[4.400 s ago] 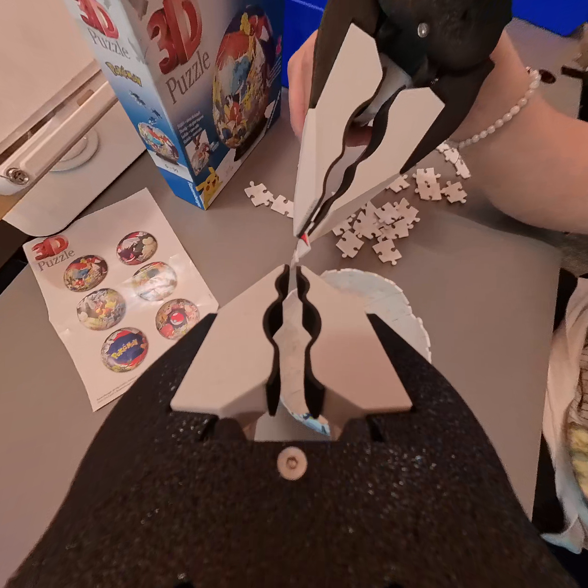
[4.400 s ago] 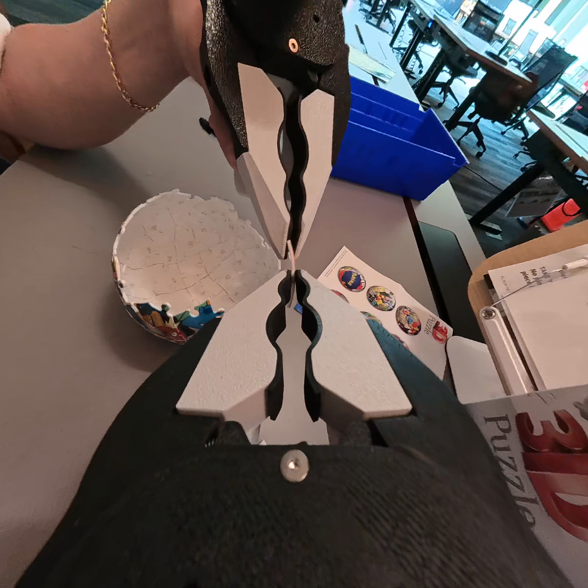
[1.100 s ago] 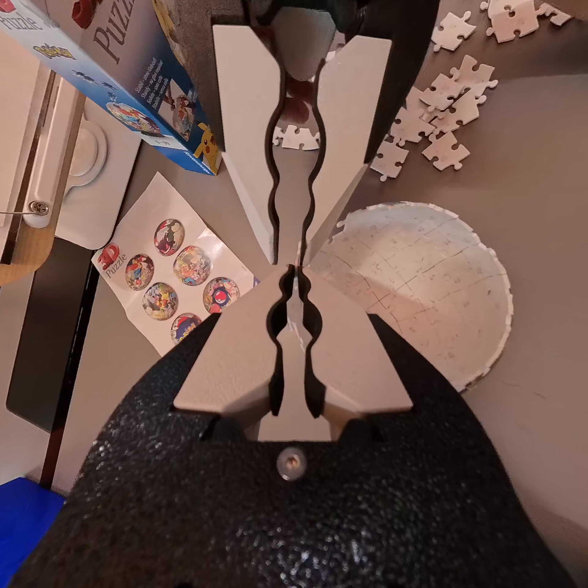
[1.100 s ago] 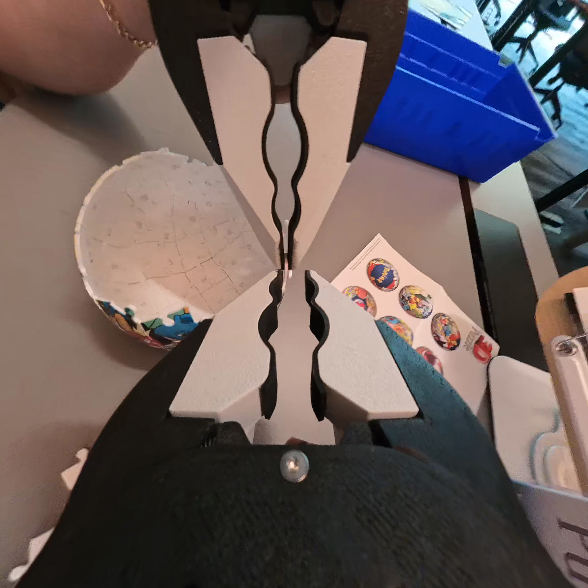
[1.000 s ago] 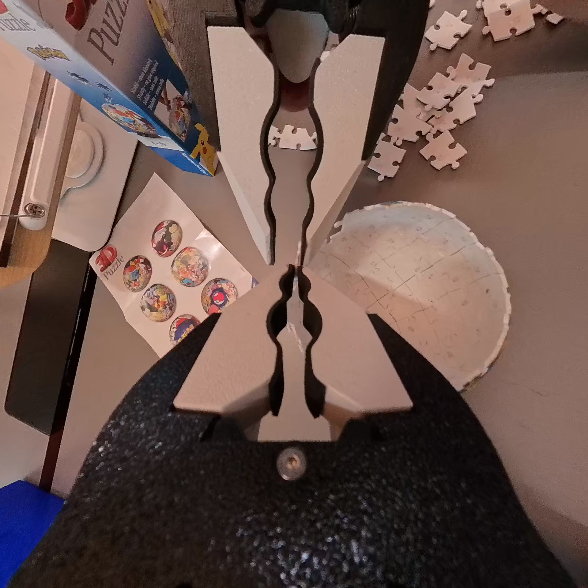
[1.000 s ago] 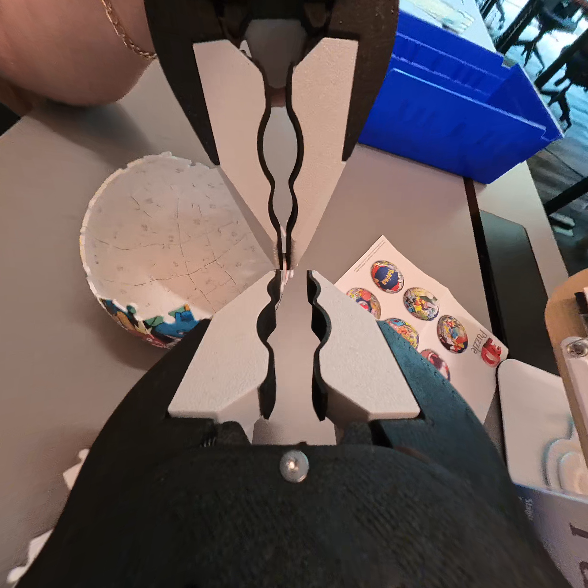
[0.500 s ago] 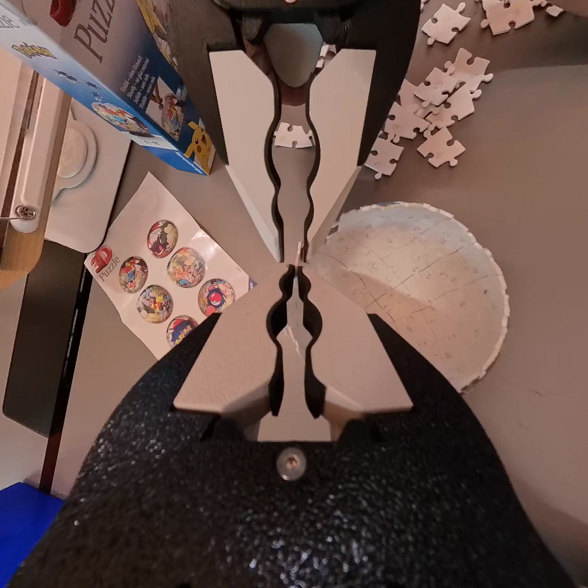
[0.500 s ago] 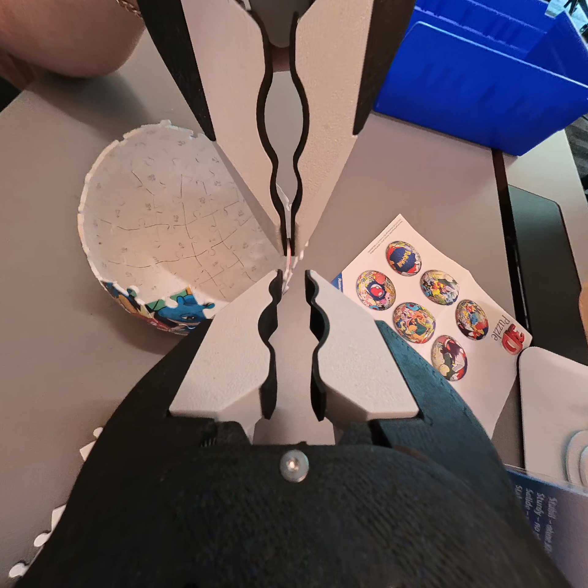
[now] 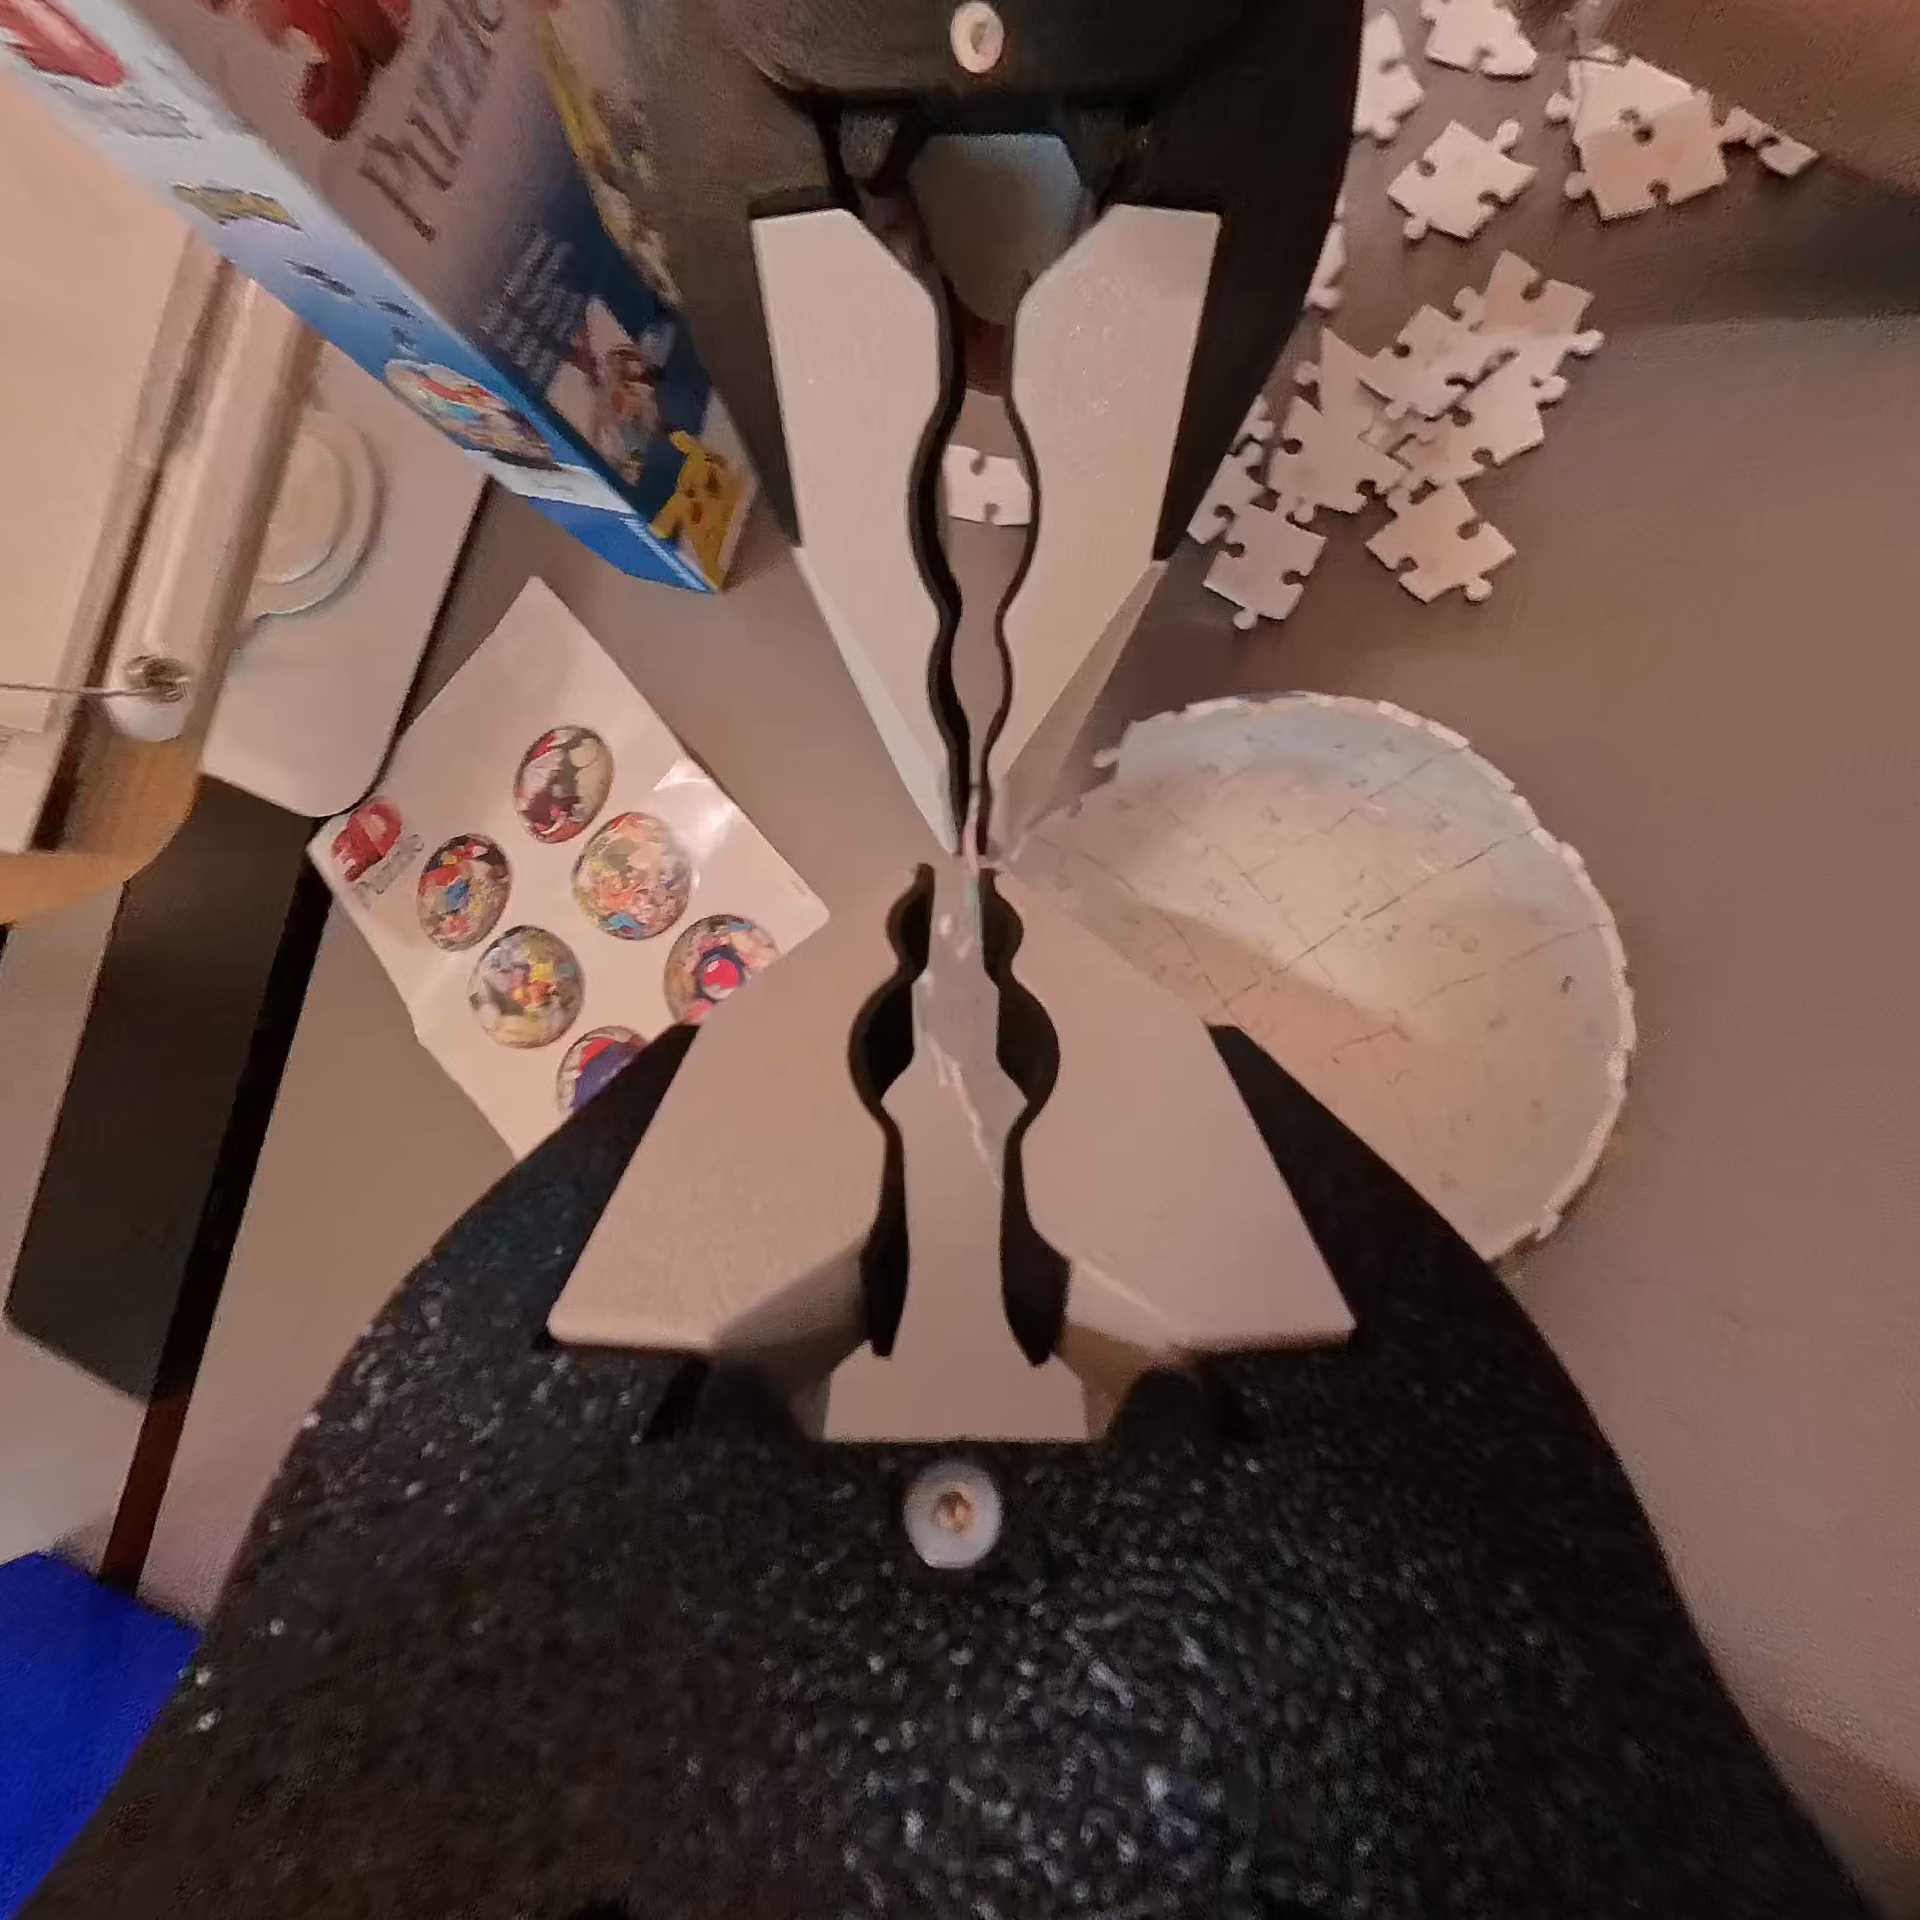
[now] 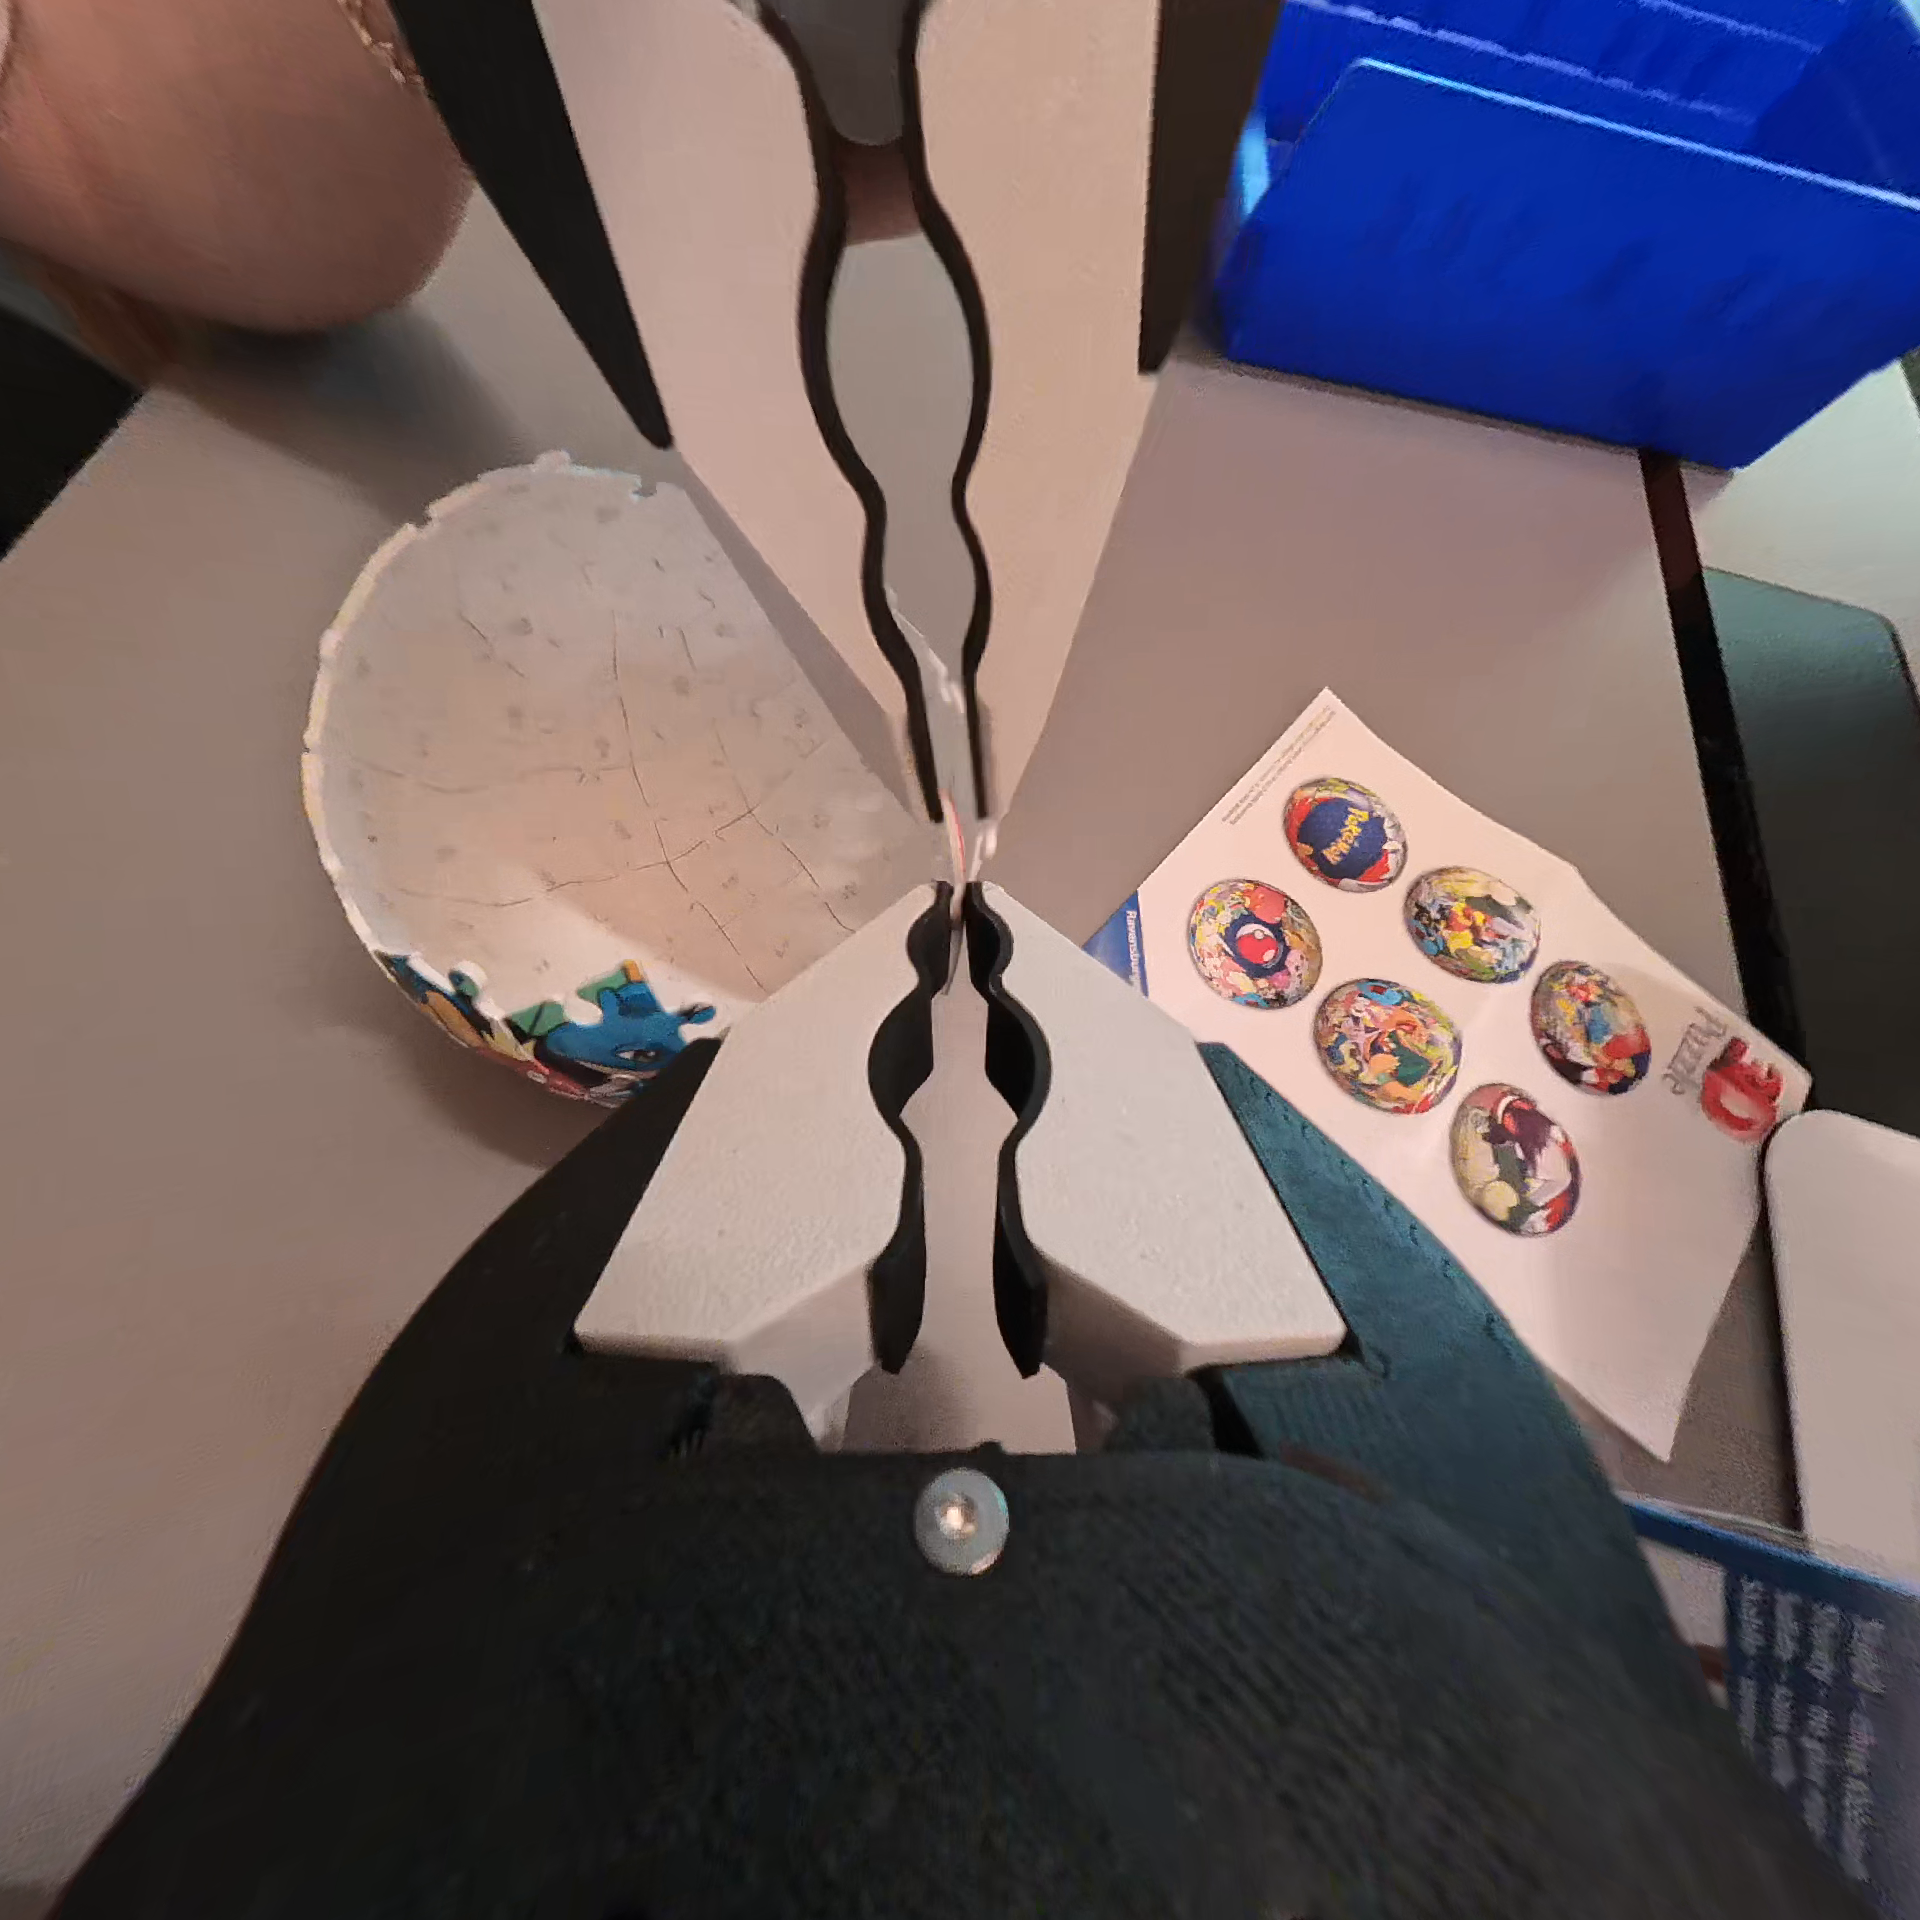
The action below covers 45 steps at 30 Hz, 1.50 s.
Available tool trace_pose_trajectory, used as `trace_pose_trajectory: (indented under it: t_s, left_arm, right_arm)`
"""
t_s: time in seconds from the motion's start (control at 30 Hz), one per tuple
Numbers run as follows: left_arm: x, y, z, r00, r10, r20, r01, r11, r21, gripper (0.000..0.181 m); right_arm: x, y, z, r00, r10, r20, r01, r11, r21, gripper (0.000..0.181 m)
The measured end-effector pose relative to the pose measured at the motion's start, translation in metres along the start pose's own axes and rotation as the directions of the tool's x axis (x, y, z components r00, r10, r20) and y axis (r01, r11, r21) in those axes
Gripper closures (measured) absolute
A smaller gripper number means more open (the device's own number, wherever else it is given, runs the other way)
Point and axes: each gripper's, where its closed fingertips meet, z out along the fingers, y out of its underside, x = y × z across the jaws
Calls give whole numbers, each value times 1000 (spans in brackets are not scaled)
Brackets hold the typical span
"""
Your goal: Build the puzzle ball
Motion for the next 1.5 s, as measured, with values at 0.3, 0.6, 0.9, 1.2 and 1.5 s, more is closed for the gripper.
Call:
trace_pose_trajectory:
  t_s: [0.3, 0.6, 0.9, 1.2, 1.5]
  left_arm:
    - [-12, 9, -10, 989, -146, -5, 146, 989, 18, 145]
    - [-6, 32, 0, 987, -157, -23, 153, 981, -119, 159]
    - [-6, 36, 6, 997, -74, 2, 73, 985, -154, 174]
    - [-4, 36, 8, 999, -36, 0, 35, 986, -164, 180]
    - [-4, 31, 13, 998, -61, -23, 57, 991, -125, 169]
  right_arm:
    - [2, 8, 2, 986, 163, 16, -164, 986, 15, 181]
    - [-2, 9, 8, 991, 135, 11, -135, 991, -8, 181]
    - [-1, 13, 14, 987, 161, 3, -161, 986, -30, 180]
    - [1, 12, 14, 982, 191, -6, -191, 981, -27, 180]
    - [6, 13, 14, 983, 179, -45, -180, 983, -39, 181]
